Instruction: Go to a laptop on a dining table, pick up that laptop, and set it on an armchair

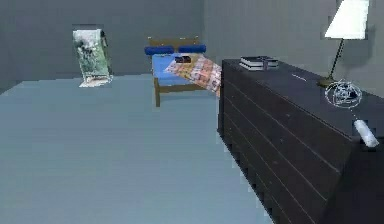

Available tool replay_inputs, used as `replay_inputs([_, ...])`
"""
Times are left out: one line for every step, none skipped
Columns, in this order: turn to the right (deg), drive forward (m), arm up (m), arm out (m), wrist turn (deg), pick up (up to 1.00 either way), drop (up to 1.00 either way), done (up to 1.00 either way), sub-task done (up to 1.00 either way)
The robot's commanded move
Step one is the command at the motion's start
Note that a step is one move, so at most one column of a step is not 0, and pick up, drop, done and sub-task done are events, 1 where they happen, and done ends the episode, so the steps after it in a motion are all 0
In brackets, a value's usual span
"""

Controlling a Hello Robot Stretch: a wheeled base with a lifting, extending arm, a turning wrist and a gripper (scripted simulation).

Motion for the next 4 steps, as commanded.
replay_inputs([-45.0, 0.0, 0.0, 0.0, 0.0, 0.0, 0.0, 0.0, 0.0])
replay_inputs([-21.0, 0.0, 0.0, 0.0, 0.0, 0.0, 0.0, 0.0, 0.0])
replay_inputs([0.0, 0.6, 0.0, 0.0, 0.0, 0.0, 0.0, 0.0, 0.0])
replay_inputs([-3.0, 0.0, 0.0, 0.0, 0.0, 0.0, 0.0, 0.0, 0.0])
